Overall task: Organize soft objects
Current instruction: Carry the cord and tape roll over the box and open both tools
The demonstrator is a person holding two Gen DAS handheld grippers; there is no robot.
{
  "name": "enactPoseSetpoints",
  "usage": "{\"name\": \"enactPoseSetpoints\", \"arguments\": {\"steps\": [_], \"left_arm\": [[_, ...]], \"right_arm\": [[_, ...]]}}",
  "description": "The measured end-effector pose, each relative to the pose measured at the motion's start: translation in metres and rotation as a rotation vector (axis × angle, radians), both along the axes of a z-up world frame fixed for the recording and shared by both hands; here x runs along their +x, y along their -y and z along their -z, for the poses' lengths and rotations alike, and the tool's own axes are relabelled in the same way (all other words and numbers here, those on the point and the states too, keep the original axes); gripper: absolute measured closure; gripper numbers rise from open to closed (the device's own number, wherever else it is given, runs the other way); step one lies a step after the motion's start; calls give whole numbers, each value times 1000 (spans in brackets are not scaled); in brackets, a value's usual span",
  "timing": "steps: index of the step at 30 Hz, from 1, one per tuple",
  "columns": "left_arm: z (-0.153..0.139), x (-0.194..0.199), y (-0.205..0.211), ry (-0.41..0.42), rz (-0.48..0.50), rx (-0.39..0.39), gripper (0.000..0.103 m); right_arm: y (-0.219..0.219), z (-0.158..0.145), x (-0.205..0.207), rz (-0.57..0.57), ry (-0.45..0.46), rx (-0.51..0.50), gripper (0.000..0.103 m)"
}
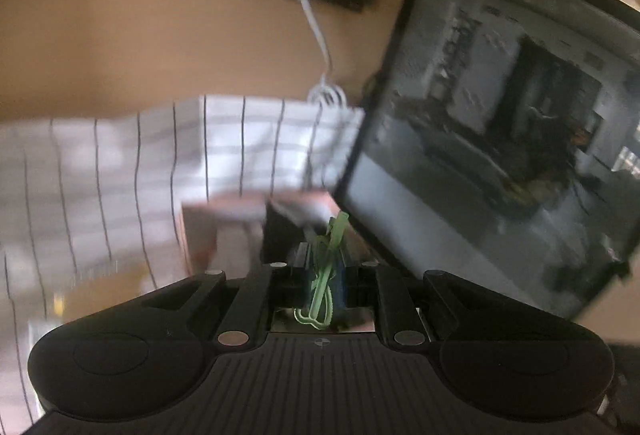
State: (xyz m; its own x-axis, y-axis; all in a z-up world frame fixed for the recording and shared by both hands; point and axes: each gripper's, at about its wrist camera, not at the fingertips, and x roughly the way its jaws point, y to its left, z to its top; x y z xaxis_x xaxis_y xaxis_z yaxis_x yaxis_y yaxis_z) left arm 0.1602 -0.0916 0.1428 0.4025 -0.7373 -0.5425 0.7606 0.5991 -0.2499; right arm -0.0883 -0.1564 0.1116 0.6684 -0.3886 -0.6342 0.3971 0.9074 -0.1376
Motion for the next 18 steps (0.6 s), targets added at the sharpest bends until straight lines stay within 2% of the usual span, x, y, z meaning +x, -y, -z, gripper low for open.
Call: {"name": "enactPoseSetpoints", "arguments": {"steps": [5,8,11,13,15,18], "left_arm": [[12,35,27,-16,-145,5,86],[25,39,28,-32,-151,38,86],[32,33,4,-93,-188,1,86],[31,20,-17,-97,-204,-18,86],[33,2,-36,-78,-204,1,86],[41,-23,-60,-81,-216,75,86]], "right_arm": [[5,1,5,-26,-2,-1,60],[10,4,9,-35,-9,5,60],[16,4,15,-47,-6,8,60],[21,1,22,-60,5,1,60],[30,-7,34,-81,23,-1,60],[50,-26,63,-119,61,8,60]]}}
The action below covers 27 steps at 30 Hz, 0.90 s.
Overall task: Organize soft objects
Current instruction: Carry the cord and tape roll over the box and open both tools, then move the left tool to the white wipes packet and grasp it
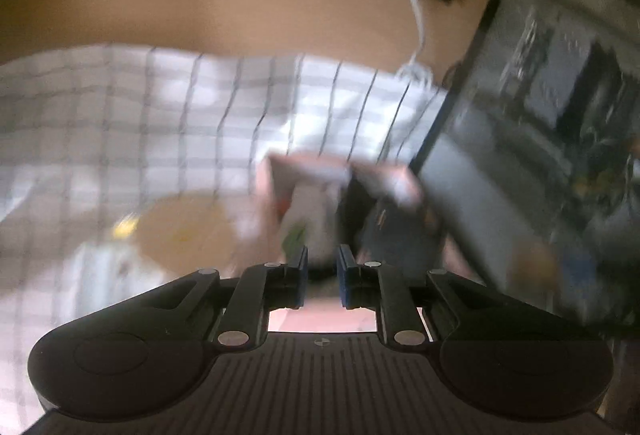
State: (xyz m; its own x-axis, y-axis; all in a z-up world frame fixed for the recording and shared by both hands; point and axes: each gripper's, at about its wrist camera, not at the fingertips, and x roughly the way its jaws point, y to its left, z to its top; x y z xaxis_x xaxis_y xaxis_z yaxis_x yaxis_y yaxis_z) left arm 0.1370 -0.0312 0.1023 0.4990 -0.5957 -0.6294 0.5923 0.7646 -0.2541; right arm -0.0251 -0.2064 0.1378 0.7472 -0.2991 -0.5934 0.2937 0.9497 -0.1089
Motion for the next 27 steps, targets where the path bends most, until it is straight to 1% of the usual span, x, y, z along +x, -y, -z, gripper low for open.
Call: {"name": "enactPoseSetpoints", "arguments": {"steps": [3,5,7,9,12,13,14,16,18,20,24,27], "left_arm": [[12,-14,-27,-68,-83,45,86],[21,-18,-41,-119,-145,88,86],[25,-22,-58,-145,-191,117,86],[26,-24,-75,-149,-233,123,86],[25,-24,-99,-159,-296,133,86],[25,-24,-106,-163,-316,132,86],[24,-23,-112,-166,-332,132,86],[24,-24,-121,-169,-357,132,86],[24,-22,-126,-169,-368,129,86],[24,-21,-128,-170,-368,126,86],[25,-18,-128,-170,-362,112,86],[27,-13,-131,-152,-345,93,86]], "right_arm": [[23,-20,43,-19,32,23,60],[32,-26,81,-17,21,67,60],[41,-24,121,-4,-9,135,60],[47,-16,151,18,-38,169,60],[53,8,189,73,-126,160,60],[55,19,197,88,-173,165,55],[58,28,203,107,-223,178,46],[62,41,205,157,-279,211,37],[58,44,196,160,-277,228,36],[48,39,187,151,-266,215,36],[11,21,171,54,-210,166,30],[-21,18,153,-38,-176,109,26]]}}
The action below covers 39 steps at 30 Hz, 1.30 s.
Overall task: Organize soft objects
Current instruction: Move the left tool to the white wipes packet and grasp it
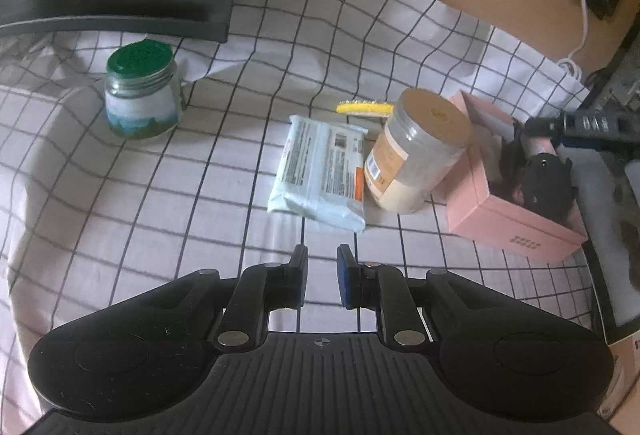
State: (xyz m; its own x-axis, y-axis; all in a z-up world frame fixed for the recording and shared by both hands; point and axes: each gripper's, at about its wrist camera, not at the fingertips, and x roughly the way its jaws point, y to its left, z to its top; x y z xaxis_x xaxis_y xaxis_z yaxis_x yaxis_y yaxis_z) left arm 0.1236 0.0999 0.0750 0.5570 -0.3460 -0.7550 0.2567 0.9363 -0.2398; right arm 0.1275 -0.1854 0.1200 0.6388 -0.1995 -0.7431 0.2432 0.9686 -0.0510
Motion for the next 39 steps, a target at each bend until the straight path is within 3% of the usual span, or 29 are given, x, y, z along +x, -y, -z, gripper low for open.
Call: {"name": "enactPoseSetpoints", "arguments": {"steps": [5,9,16,20,23,26,29,33,35,37,39], "left_arm": [[5,11,-2,133,46,-4,86],[13,32,25,162,161,29,86],[45,57,86,218,268,286,83],[51,57,83,266,297,349,77],[53,64,72,298,262,418,73],[49,76,58,251,230,353,77],[44,77,57,238,292,280,78],[50,75,76,212,363,312,74],[52,75,82,213,385,324,66],[51,77,85,186,401,305,46],[51,79,87,169,429,298,40]], "right_arm": [[-47,17,-39,-111,26,48,20],[-77,41,-69,-172,-27,-3,20],[-98,69,-93,-204,-93,-62,20],[-90,76,-95,-180,-112,-33,20],[-87,84,-91,-159,-133,-16,20],[-86,89,-88,-156,-143,5,20],[-88,93,-86,-167,-150,14,20],[-90,98,-86,-175,-167,26,20],[-90,103,-85,-171,-182,35,20],[-89,106,-85,-165,-194,46,20],[-87,108,-85,-161,-202,60,20]]}}
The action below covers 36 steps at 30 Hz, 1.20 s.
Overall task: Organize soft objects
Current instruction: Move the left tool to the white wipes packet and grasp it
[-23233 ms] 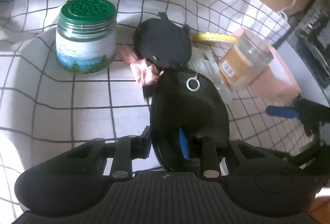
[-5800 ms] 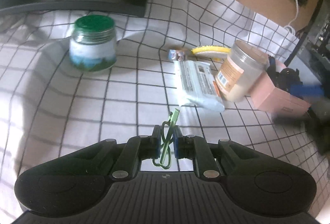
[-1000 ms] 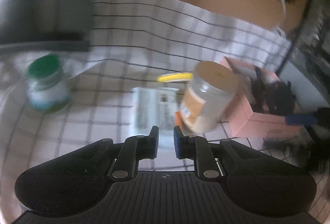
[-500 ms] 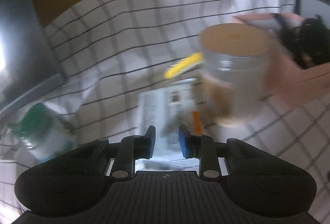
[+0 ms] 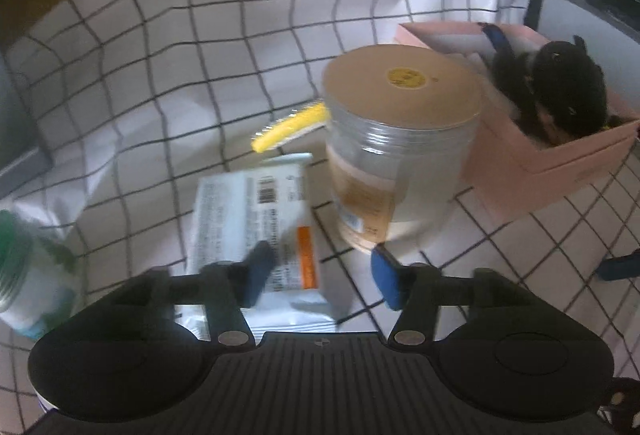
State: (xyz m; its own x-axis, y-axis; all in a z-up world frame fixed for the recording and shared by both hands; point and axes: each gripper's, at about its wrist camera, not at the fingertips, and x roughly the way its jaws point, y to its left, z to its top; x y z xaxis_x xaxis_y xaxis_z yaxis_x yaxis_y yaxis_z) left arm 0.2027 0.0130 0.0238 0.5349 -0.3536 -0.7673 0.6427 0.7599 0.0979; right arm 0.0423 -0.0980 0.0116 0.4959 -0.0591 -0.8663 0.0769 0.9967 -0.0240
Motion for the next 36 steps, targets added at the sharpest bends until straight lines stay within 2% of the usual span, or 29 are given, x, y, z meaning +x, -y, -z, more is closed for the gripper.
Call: {"name": "enactPoseSetpoints", "arguments": {"steps": [2,5,6,11,17,19,22,24,26,29,33,34,36], "left_arm": [[-1,1,-2,8,16,10,41],[1,9,-10,63,-47,51,44],[3,15,-13,56,-65,62,38],[3,33,-22,51,-99,68,36],[6,47,-24,13,-97,21,26],[7,49,-26,-12,-93,-14,17],[5,51,-30,-18,-93,-38,19],[2,51,-34,24,-127,-17,21],[3,53,-37,27,-138,-6,21],[6,63,-42,-15,-168,-27,14],[12,81,-54,-112,-245,-121,5],[13,82,-56,-107,-253,-141,4],[14,82,-54,-88,-242,-131,3]], "right_arm": [[1,1,-1,6,0,10,18],[-1,2,-3,2,3,8,16],[-1,2,-3,2,3,8,15],[-1,4,-3,-5,3,11,9],[-2,7,-6,-22,4,12,3],[-1,7,-6,-23,4,13,2],[-2,7,-7,-23,4,13,2],[-2,7,-7,-24,6,13,1],[-1,7,-7,-24,6,14,0],[-1,8,-7,-21,8,14,0],[-1,8,-8,-21,15,14,0],[-1,7,-8,-20,18,14,0],[0,7,-10,-21,21,14,0]]}}
